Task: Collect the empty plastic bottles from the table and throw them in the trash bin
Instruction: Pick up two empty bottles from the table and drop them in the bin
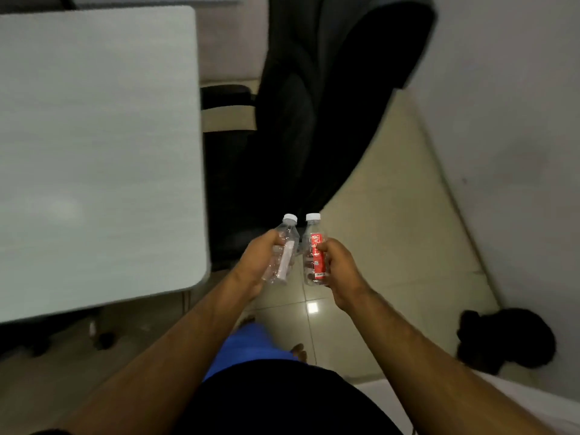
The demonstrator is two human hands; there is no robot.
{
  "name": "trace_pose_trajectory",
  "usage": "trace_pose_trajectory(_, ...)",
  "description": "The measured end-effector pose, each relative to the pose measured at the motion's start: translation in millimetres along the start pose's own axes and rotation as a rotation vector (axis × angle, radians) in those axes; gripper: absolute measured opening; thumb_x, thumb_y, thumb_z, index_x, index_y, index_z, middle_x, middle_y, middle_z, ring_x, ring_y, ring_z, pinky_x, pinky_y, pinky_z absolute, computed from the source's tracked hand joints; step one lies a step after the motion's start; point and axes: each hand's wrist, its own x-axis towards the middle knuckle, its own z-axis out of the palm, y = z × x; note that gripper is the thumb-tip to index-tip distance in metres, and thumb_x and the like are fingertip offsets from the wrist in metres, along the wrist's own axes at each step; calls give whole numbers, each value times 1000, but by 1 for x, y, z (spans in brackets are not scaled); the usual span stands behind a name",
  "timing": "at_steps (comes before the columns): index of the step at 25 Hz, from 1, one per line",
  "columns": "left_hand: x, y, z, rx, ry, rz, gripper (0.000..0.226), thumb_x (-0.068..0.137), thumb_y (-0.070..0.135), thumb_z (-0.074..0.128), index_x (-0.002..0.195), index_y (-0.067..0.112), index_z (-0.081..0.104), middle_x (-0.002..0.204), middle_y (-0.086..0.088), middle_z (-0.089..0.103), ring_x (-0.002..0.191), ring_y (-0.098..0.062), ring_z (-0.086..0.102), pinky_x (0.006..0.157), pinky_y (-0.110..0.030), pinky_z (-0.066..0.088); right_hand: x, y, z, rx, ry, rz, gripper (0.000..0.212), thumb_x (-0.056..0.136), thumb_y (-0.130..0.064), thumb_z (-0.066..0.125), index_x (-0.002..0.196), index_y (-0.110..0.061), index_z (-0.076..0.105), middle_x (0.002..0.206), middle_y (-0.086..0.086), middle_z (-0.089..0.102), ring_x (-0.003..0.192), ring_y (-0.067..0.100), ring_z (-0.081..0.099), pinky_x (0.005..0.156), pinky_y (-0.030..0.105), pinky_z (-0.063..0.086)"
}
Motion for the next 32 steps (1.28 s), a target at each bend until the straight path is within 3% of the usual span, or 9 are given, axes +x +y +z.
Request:
trace_pose_trajectory(7,57,-20,194,240,-327,-77,8,85,16,68,90,11,64,71,-10,60,57,-20,58,53,-29,49,-11,-4,-167,391,372,-18,21,90,-22,43,101,-11,57,80,12,56,61,18,53,56,28,45)
trace_pose_trajectory(10,96,-13,277,347,-429,-77,19,84,12,71,102,8,67,79,-9,69,62,-19,66,54,-29,54,4,-21,-233,455,535,-37,23,82,-28,50,97,-14,60,82,10,60,70,21,57,62,32,50)
trace_pose_trajectory(15,162,6,414,500,-562,-196,13,88,10,56,100,9,61,72,-6,62,54,-17,60,54,-28,53,25,-55,-342,603,813,-3,25,78,-31,58,97,-16,62,77,5,61,63,16,59,61,30,49)
trace_pose_trajectory(17,182,9,480,581,-634,-286,19,87,15,48,100,9,61,70,-5,60,53,-18,58,55,-29,51,29,-62,-390,680,896,-24,19,86,-28,58,97,-14,63,76,3,63,60,13,61,56,27,51)
trace_pose_trajectory(20,196,0,574,802,-719,-324,26,89,26,43,94,12,64,64,-4,63,53,-17,58,56,-27,46,28,-61,-453,813,1002,-46,21,94,-28,59,106,-12,67,88,5,73,74,17,71,61,31,59)
trace_pose_trajectory(24,201,-40,691,1008,-948,-353,29,89,39,54,97,14,65,76,-5,65,61,-16,59,54,-26,47,26,-46,-537,1042,1122,-105,27,94,-31,63,116,-16,65,103,9,75,88,23,74,63,32,59)
trace_pose_trajectory(26,193,-68,744,1121,-1058,-372,29,90,38,60,103,12,66,87,-6,67,71,-17,62,61,-29,49,18,-31,-578,1147,1167,-86,29,94,-33,63,118,-17,64,106,9,74,92,24,74,65,33,60)
trace_pose_trajectory(29,191,-109,807,1246,-1189,-326,37,87,34,66,116,10,66,111,-12,71,99,-32,68,86,-45,56,10,-13,-626,1256,1242,-105,27,94,-32,63,117,-17,63,110,10,74,95,26,73,67,34,60)
trace_pose_trajectory(32,192,-150,868,1411,-1282,-291,37,86,34,70,116,12,69,112,-13,74,111,-38,67,102,-55,48,8,10,-669,1401,1331,-115,33,93,-31,66,122,-17,59,113,11,72,96,27,73,66,33,60)
